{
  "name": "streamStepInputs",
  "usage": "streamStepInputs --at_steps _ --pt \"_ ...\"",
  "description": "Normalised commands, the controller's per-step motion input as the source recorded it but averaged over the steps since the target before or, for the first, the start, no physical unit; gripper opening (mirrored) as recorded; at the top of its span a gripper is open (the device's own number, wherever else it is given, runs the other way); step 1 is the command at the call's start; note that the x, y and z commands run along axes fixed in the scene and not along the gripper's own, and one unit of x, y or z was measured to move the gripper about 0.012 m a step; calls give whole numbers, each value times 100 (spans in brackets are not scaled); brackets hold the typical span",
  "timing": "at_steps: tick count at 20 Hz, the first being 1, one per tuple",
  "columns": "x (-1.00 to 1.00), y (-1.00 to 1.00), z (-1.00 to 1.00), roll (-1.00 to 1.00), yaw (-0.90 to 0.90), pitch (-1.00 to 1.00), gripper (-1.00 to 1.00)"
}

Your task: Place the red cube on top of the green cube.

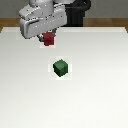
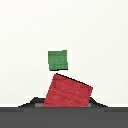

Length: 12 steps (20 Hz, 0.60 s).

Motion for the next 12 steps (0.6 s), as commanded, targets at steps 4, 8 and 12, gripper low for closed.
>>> streamStepInputs --at_steps 4,8,12 --pt "75 0 0 0 0 0 -100" --pt "0 75 0 0 0 0 -100" --pt "0 25 0 0 0 0 -100"
